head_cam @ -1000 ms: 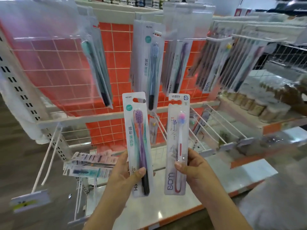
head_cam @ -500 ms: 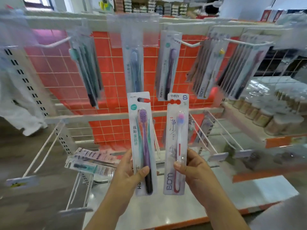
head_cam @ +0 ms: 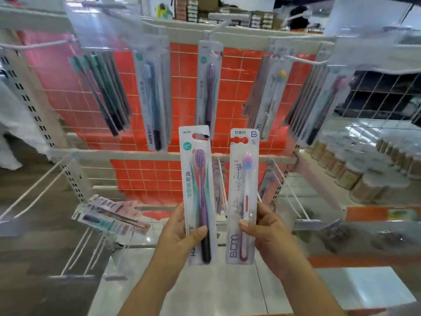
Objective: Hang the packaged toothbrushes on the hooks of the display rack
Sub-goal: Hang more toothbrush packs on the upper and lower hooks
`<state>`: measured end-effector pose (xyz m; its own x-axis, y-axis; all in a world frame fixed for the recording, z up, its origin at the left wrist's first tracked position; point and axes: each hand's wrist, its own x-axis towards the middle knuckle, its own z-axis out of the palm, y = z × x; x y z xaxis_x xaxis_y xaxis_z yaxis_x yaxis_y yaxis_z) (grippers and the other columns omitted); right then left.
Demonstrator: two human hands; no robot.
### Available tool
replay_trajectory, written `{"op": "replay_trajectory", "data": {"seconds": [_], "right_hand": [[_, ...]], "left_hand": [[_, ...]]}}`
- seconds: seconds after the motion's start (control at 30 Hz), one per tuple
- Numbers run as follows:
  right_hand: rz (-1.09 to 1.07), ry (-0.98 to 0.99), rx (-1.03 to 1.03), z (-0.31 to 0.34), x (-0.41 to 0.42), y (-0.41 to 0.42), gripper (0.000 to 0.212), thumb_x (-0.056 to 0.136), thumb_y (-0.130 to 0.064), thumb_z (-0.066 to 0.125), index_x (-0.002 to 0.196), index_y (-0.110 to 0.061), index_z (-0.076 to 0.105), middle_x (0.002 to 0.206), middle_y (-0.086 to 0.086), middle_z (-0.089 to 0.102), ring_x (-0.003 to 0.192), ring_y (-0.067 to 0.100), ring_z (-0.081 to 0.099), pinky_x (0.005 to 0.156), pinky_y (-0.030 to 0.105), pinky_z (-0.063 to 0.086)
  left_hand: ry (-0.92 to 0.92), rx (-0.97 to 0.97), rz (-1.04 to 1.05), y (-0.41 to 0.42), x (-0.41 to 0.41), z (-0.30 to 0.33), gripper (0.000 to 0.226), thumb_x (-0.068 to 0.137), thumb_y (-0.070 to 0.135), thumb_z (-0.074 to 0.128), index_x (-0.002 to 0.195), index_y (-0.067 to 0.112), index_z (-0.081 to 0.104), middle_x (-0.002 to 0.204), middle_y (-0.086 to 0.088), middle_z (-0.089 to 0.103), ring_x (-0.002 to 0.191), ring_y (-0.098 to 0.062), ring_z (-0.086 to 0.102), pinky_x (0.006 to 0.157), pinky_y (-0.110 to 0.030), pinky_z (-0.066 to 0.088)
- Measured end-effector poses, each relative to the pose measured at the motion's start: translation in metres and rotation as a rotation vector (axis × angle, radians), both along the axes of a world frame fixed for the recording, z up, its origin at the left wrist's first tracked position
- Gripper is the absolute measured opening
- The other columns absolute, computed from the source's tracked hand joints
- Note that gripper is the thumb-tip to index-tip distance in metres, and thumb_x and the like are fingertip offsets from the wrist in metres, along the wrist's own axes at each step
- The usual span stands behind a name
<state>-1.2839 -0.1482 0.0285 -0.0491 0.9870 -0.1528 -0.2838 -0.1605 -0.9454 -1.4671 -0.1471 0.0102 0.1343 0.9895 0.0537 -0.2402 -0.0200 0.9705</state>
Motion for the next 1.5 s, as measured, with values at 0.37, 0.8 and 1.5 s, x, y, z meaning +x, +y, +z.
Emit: {"op": "replay_trajectory", "data": {"seconds": [0.37,0.8,1.5], "right_hand": [[0.037,0.017,0.060,0.010,0.026,0.015,0.050,0.060,-0.012,0.075,0.108,-0.013,0.065,0.100,0.011,0.072,0.093,0.029,0.068,0.074,0.039,0.055],[0.040,0.032,0.065,0.015,0.040,0.026,0.052,0.065,-0.003,0.063,0.116,-0.010,0.060,0.099,0.009,0.072,0.090,0.026,0.069,0.068,0.033,0.055],[0.008,0.077,-0.004,0.005,0.043,0.031,0.044,0.075,0.008,0.059,0.115,-0.008,0.061,0.103,0.014,0.071,0.094,0.032,0.067,0.073,0.038,0.054]], "left_hand": [[0.041,0.042,0.040,0.028,0.022,0.014,0.057,0.082,-0.004,0.059,0.133,0.018,0.044,0.119,-0.002,0.066,0.112,-0.019,0.061,0.096,-0.043,0.049],[0.024,0.251,0.164,0.084,0.015,0.069,0.063,0.077,0.006,0.061,0.137,0.016,0.041,0.117,-0.003,0.064,0.113,-0.021,0.060,0.097,-0.037,0.049],[0.175,0.228,0.074,0.141,0.036,0.070,0.078,0.089,0.002,0.054,0.148,0.032,0.013,0.153,0.000,0.027,0.138,-0.019,0.031,0.114,-0.047,0.026]]}}
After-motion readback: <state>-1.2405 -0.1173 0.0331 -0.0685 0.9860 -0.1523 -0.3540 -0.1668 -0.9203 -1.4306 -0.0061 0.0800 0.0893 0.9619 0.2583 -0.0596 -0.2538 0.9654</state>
